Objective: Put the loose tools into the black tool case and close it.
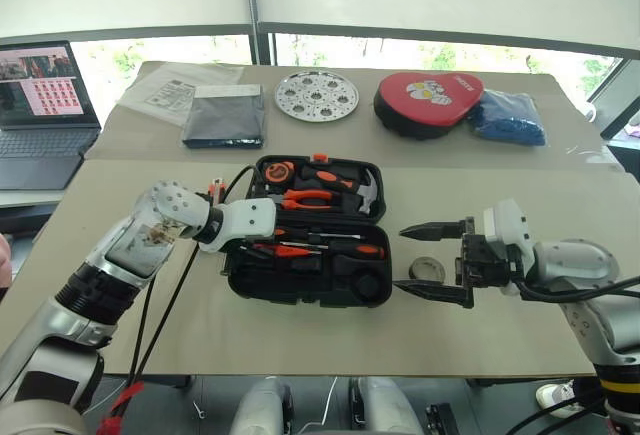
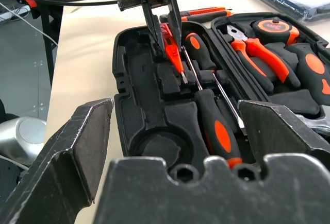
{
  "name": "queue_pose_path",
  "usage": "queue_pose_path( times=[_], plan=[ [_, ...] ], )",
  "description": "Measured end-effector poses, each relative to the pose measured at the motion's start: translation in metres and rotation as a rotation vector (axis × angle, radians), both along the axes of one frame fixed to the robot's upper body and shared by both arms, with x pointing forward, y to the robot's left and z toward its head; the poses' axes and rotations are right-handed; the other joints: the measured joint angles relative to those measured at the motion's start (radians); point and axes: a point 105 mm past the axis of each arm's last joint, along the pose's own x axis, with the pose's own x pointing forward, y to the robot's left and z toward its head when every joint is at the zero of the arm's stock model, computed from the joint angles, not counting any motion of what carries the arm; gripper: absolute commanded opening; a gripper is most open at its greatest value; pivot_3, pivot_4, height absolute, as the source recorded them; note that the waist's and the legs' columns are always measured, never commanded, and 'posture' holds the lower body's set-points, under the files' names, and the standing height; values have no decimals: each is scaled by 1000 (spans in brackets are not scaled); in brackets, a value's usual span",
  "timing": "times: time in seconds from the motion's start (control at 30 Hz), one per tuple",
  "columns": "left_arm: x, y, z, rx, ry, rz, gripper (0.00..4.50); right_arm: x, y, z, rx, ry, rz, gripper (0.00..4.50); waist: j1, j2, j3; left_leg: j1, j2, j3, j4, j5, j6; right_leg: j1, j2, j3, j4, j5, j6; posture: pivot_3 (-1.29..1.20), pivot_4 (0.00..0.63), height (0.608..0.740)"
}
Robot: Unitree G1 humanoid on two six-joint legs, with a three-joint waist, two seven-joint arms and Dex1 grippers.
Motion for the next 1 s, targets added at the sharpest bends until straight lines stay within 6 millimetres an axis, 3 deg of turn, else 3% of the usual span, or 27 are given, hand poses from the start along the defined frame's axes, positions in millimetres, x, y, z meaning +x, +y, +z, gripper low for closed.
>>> queue_pose_path(
  times=[0.43, 0.73, 0.8, 1.0],
  plan=[
    [0, -1, 0, 116, 5, -21, 445, -3, -6, -4, 9, 0, -26, 4500, -4, 0, 0, 1, 1, 0, 5, -1, 2, 2, 1, 1, 3, 0, 1, 0, 150, 740],
    [1, -6, -5, 203, 84, 73, 445, -2, -4, -4, 13, -8, -29, 4500, -13, 1, -1, 4, 1, 0, 5, -1, 2, 3, 2, 3, 3, 0, 1, 0, 150, 740],
    [3, -11, -4, 175, 80, 80, 1448, -1, -3, -3, 19, -14, -28, 4500, -9, 1, -1, 4, 1, 0, 5, -1, 2, 3, 1, 2, 4, 0, 1, 0, 150, 740],
    [-5, -17, -7, 40, 156, 90, 3583, 0, 0, -1, 29, -18, -17, 4500, -1, 1, -1, 0, 2, -1, 7, -2, 3, 1, 0, 2, 4, 0, 1, 0, 150, 740]
  ],
)
